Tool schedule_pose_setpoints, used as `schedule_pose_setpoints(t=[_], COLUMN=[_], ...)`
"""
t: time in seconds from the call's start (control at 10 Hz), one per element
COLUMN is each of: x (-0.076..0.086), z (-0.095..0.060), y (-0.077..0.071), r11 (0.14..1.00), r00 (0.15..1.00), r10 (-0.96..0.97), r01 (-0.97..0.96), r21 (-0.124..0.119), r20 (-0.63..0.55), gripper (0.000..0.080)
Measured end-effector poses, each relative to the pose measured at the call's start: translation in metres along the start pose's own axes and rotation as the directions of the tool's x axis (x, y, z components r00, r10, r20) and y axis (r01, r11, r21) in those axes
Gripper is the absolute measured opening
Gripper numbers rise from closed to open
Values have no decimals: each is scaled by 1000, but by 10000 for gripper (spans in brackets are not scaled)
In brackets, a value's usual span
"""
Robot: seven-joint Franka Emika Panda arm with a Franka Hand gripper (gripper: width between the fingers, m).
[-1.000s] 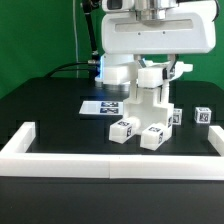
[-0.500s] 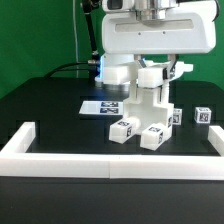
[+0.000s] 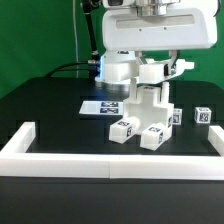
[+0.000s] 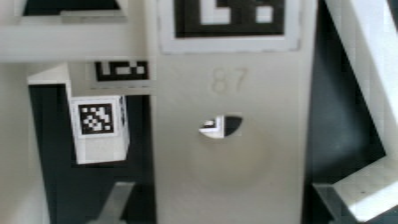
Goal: Assemble chair
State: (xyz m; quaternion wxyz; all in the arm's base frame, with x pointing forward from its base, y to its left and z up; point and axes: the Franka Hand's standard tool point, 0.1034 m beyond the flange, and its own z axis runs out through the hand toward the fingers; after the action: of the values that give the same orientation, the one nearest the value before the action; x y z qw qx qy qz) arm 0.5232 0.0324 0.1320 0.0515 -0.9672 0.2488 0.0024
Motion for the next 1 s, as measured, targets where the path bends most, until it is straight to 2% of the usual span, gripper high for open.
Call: schedule_pose_setpoints(t=[0.3, 1.0], x=[-7, -10], z=[7, 8], y=[0, -3], r11=[1000, 1000], r00=[1000, 1000], r10=[-1, 4], r01=[1, -4], r21=[-7, -7], r20=[2, 0], gripper=[290, 291])
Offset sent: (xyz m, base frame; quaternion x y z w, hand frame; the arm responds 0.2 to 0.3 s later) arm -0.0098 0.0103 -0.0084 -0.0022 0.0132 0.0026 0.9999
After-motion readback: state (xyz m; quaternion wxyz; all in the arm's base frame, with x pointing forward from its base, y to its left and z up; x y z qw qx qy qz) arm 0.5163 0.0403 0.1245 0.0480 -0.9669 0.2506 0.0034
